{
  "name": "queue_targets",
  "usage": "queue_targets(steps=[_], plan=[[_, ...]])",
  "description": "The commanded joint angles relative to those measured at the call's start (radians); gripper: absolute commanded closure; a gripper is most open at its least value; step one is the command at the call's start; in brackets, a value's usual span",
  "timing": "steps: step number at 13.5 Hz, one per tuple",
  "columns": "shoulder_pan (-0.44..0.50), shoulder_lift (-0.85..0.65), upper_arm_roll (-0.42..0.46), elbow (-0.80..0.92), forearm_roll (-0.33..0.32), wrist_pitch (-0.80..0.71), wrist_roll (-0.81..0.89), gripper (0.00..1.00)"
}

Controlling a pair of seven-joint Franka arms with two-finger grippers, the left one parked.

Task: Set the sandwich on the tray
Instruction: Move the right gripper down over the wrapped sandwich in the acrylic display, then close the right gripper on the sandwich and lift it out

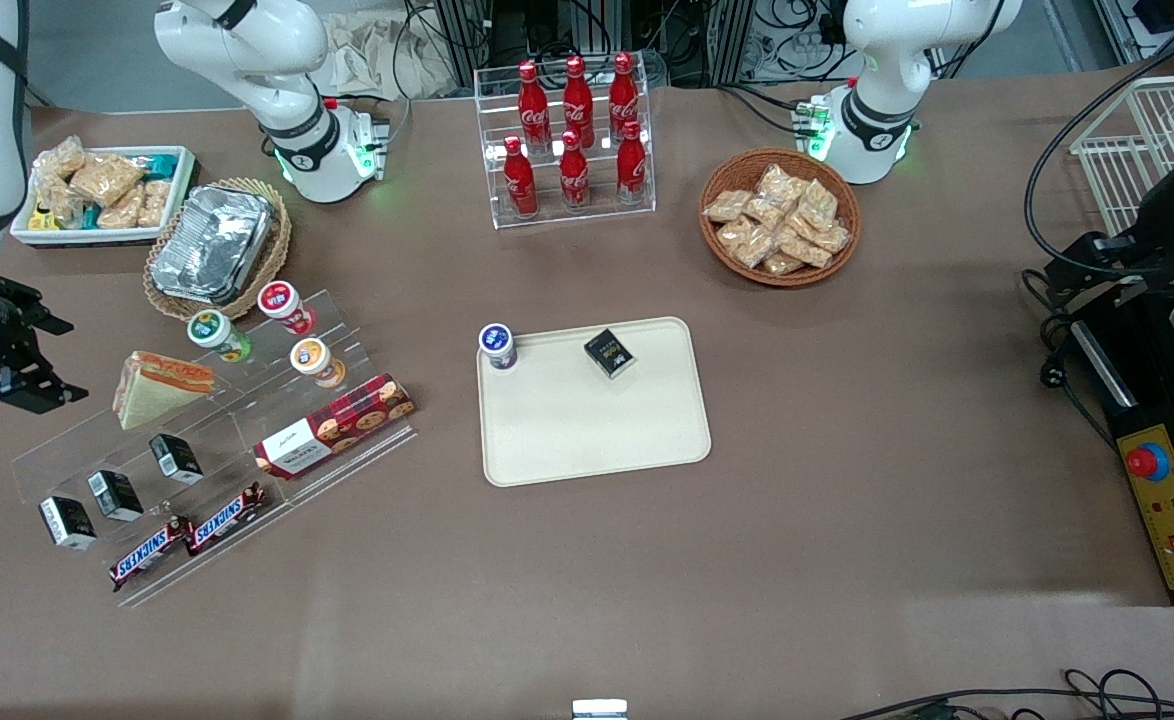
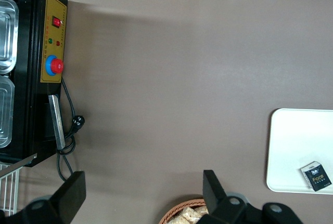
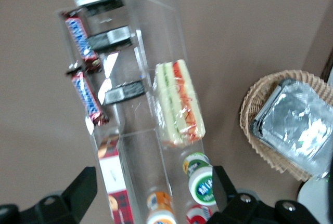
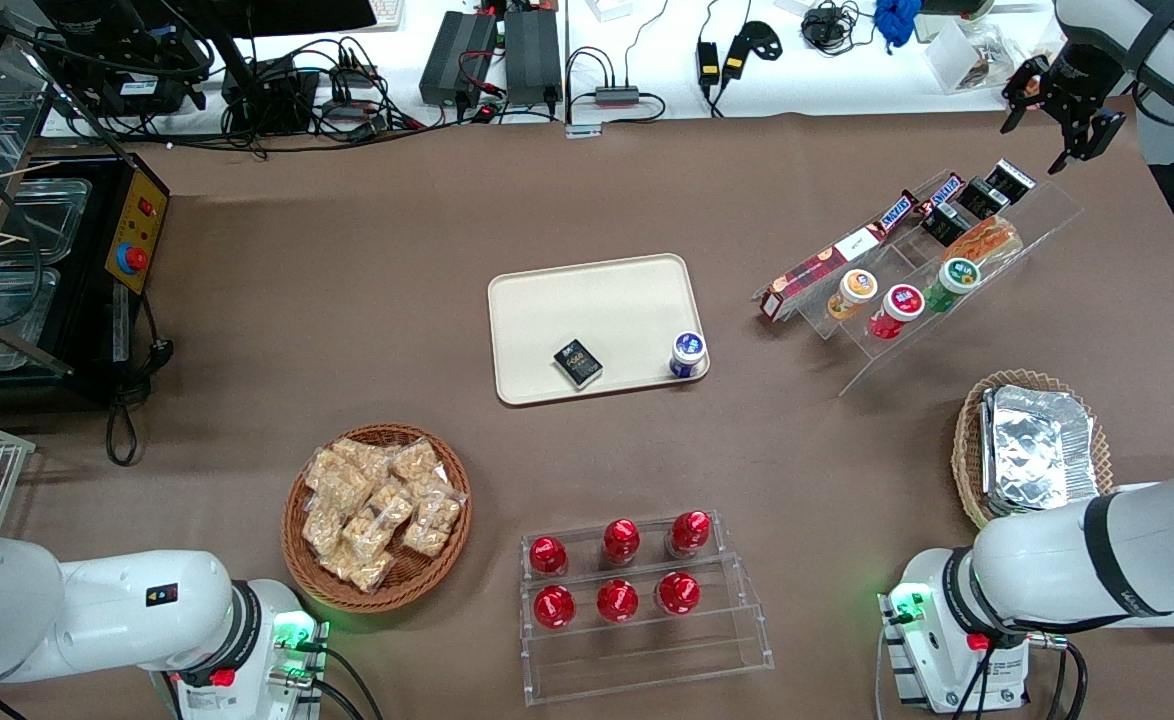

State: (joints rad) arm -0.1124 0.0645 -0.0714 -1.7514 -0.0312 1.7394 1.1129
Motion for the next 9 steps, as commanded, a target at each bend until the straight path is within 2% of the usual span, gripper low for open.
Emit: queue_targets(steps=[1, 4, 9], plan=[[-0.024, -0.017, 0.005, -0.100, -0.015, 0.049, 0.113, 0.02], [-0.030, -0.090, 0.007, -0.278, -0.010, 0.218, 0.123, 0.02], [-0.056, -0.103, 0.005, -0.427, -0.010, 0.382, 0.123, 0.02]])
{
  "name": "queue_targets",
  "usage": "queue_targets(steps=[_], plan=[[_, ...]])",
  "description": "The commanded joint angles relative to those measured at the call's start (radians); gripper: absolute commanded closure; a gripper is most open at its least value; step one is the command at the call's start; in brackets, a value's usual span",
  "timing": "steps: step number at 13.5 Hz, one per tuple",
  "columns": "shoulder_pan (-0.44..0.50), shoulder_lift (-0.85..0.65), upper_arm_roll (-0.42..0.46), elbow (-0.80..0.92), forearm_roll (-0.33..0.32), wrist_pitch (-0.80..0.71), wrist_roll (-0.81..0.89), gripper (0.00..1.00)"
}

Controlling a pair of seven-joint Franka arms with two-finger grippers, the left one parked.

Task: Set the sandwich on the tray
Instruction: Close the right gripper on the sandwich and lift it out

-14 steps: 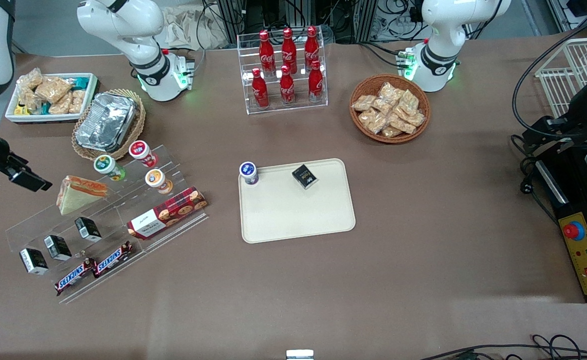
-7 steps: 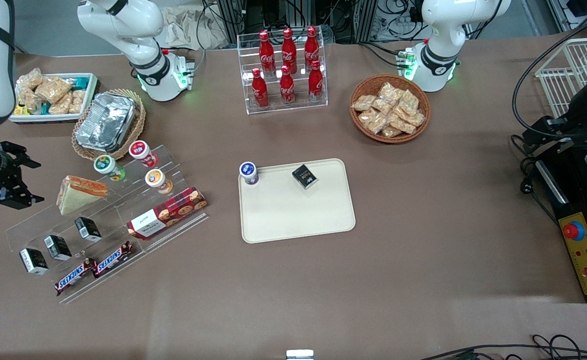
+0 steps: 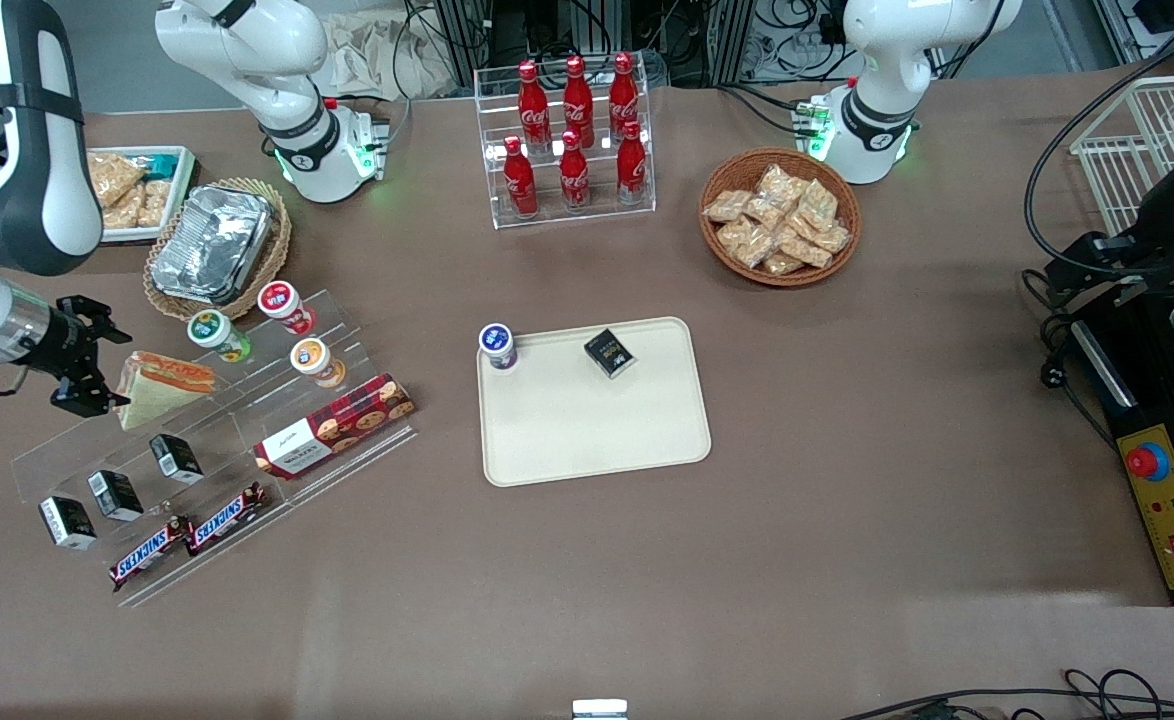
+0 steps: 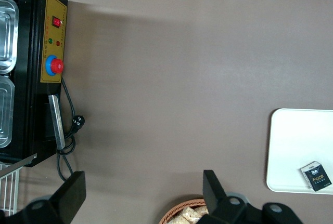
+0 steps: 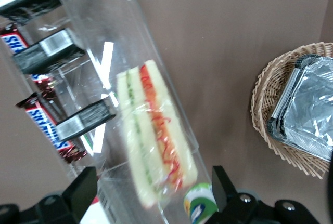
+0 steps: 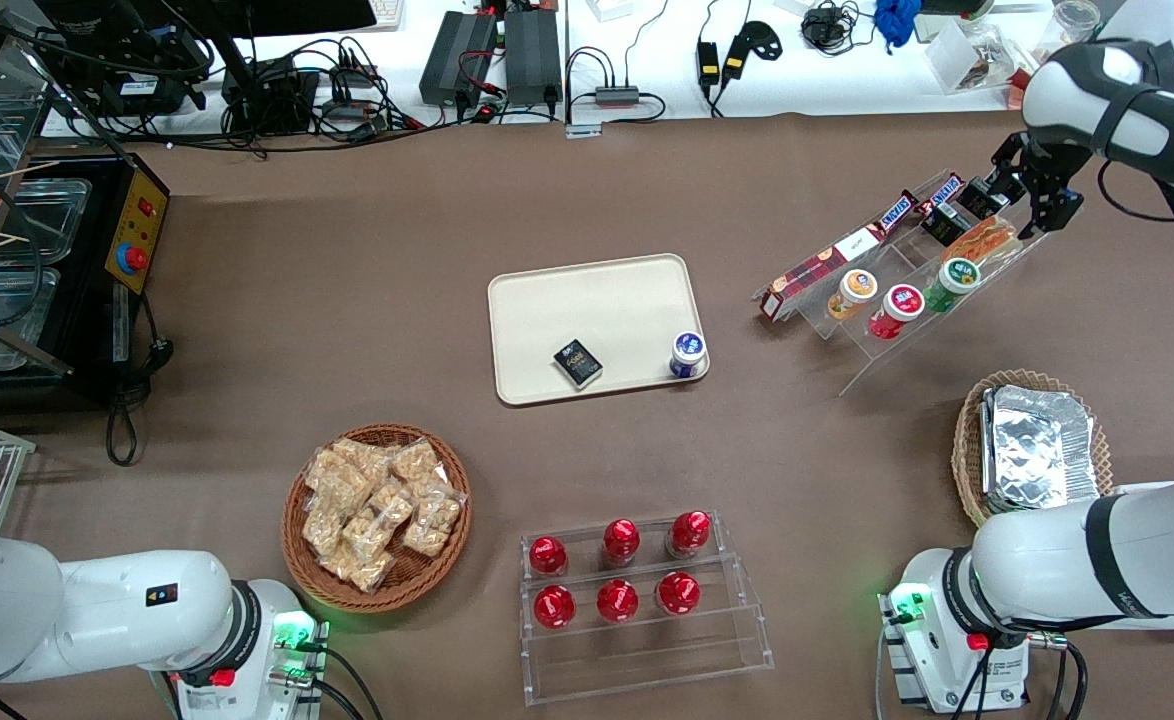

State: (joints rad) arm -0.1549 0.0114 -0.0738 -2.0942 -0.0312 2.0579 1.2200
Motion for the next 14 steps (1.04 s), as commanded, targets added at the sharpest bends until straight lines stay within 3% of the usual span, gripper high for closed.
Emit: queue_targets(steps=[1, 4, 6, 8, 9, 11, 12, 14], plan=[[-0.014, -0.050, 0.008, -0.101, -0.010, 0.086, 0.016, 0.02], [-0.015, -0.036, 0.008, -0.145, -0.010, 0.183, 0.016, 0.02], [-0.014, -0.036, 0.008, -0.196, -0.010, 0.254, 0.016, 0.08], [-0.012, -0.030, 0.008, -0.207, -0.012, 0.298, 0.015, 0.43], [-0.012, -0.024, 0.008, -0.207, -0.013, 0.321, 0.004, 0.50], [-0.014, -0.014, 0.008, -0.207, -0.024, 0.358, -0.031, 0.54], [-0.012, -0.013, 0.008, -0.207, -0.027, 0.379, -0.089, 0.65], [-0.014, -0.020, 0.008, -0.198, -0.036, 0.409, -0.224, 0.65]])
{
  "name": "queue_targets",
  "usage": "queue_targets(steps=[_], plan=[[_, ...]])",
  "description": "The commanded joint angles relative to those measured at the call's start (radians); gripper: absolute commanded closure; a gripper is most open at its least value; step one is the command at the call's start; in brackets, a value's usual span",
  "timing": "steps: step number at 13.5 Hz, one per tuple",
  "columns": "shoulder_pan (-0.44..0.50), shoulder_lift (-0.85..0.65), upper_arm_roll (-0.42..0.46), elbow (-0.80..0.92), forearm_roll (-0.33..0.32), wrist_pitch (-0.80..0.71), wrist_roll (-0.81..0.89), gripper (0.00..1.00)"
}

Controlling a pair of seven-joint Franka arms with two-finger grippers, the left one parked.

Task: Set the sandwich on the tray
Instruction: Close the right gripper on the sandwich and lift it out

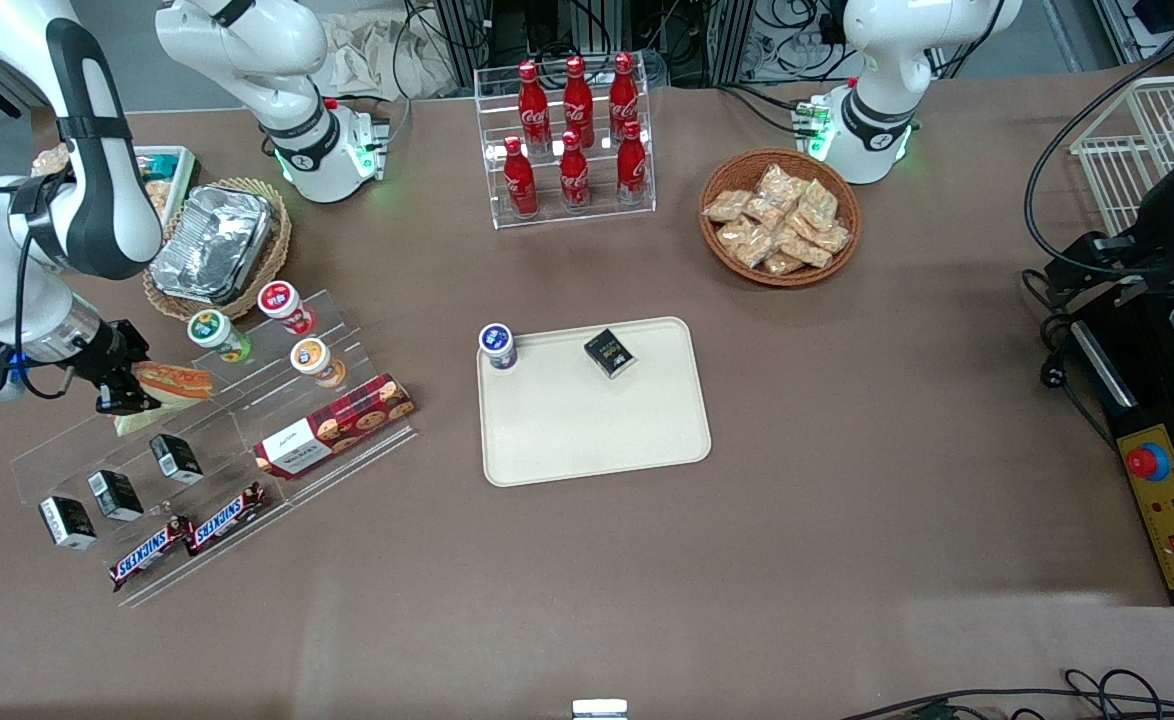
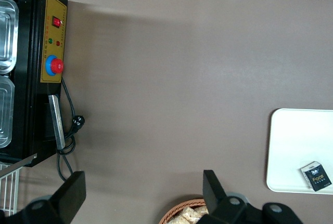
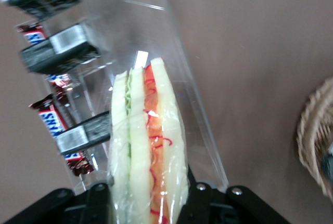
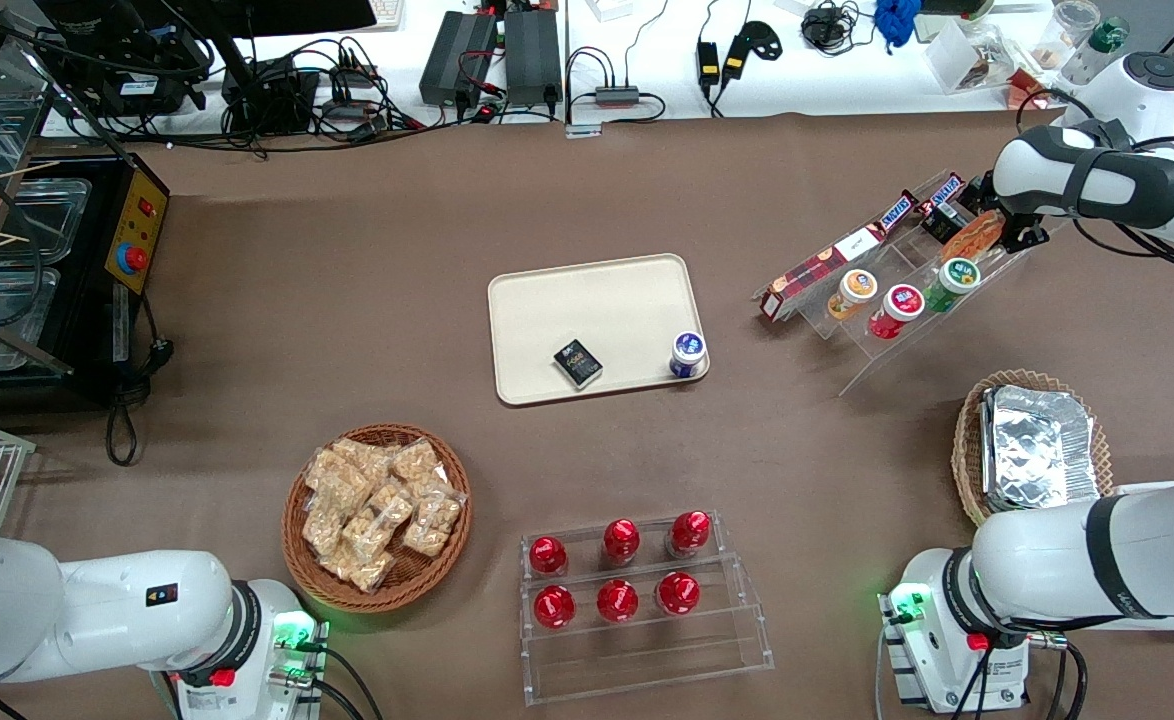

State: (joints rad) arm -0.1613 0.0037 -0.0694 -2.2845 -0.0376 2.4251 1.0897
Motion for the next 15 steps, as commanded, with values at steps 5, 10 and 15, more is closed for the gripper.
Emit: queue_targets(steps=[5, 10, 15], plan=[[0.000, -0.024, 0.006, 0.135, -0.030, 0.025, -0.471, 0.66], [0.058, -0.022, 0.034, 0.267, -0.027, -0.174, -0.713, 0.65], [0.231, 0.002, 0.033, 0.401, -0.021, -0.362, -0.792, 0.66]])
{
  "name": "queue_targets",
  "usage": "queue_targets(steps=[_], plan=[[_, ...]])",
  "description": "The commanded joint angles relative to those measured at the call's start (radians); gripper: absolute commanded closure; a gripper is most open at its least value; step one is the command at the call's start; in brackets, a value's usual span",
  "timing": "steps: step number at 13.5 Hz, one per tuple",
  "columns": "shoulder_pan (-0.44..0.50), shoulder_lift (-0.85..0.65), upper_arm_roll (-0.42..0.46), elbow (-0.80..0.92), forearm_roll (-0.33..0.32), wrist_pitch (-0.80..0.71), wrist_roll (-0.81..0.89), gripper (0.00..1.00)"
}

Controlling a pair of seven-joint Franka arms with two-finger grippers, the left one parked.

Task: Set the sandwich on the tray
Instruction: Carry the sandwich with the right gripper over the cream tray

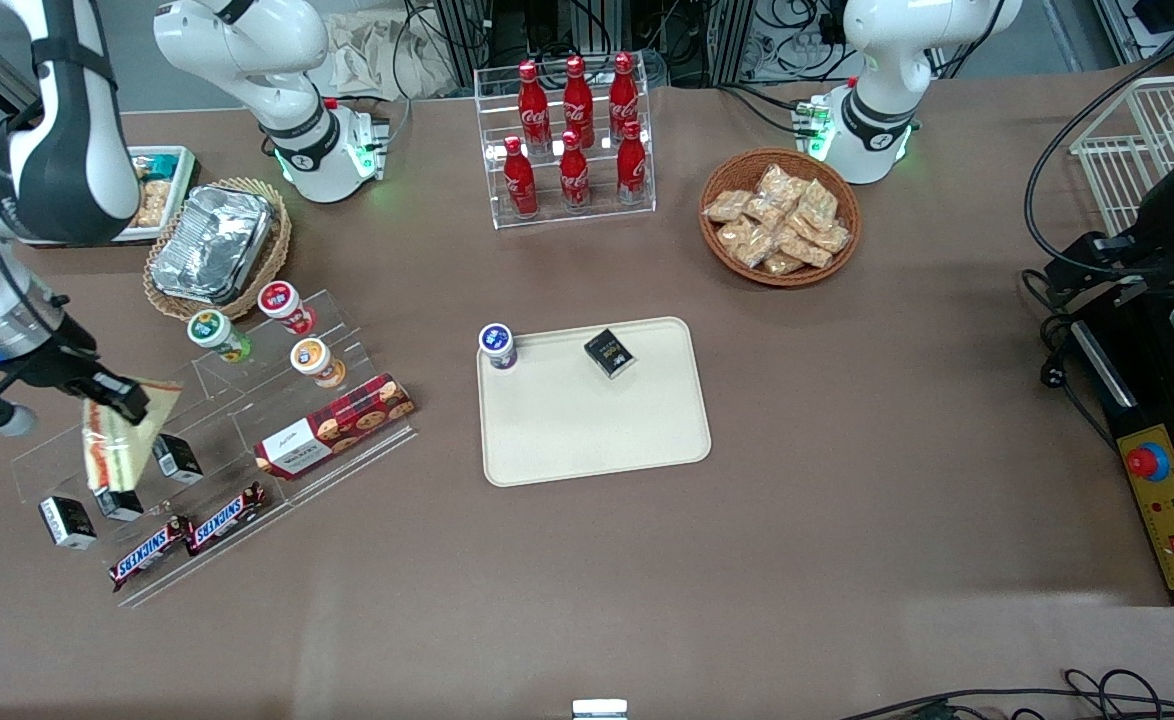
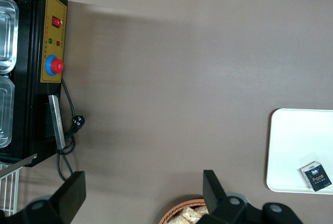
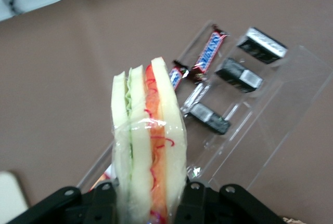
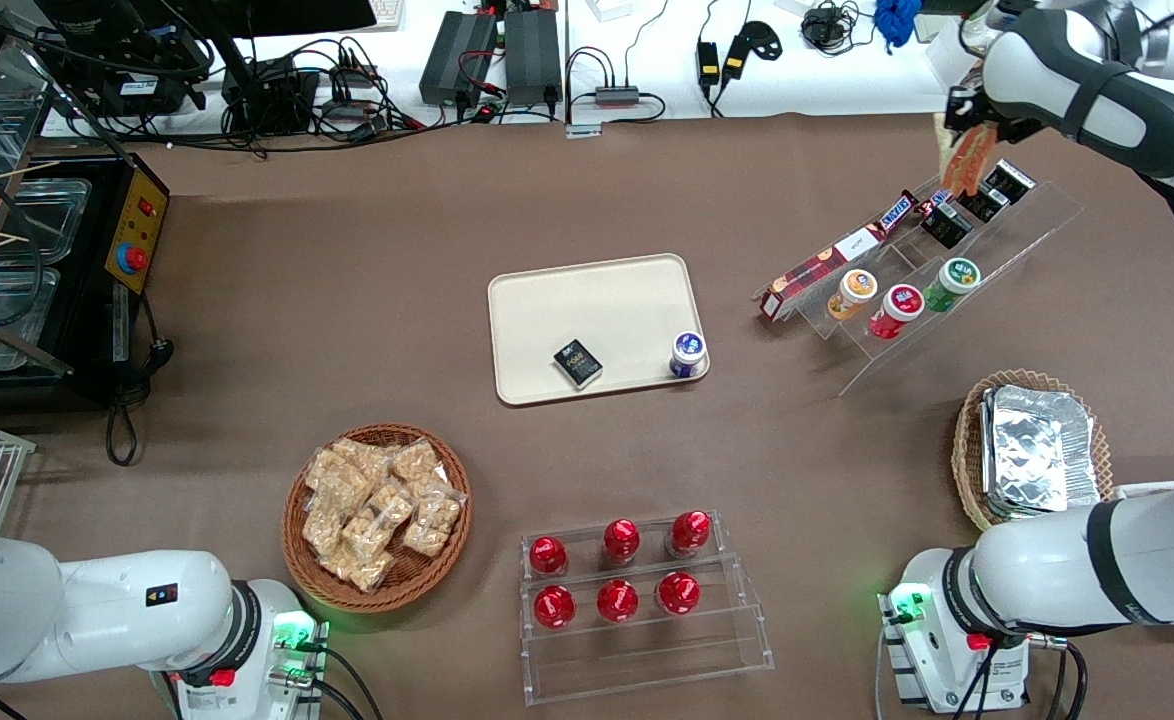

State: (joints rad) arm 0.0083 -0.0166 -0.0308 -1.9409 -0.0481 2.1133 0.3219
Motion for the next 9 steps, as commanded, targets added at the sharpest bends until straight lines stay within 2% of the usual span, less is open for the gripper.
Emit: queue_targets(steps=[1, 5, 9], plan=[[0.115, 0.024, -0.008, 0.057, -0.018, -0.050, -0.024, 0.66], [0.266, 0.026, -0.005, 0.066, -0.007, -0.047, -0.026, 0.66], [0.451, 0.089, -0.006, 0.079, -0.009, -0.047, -0.058, 0.66]])
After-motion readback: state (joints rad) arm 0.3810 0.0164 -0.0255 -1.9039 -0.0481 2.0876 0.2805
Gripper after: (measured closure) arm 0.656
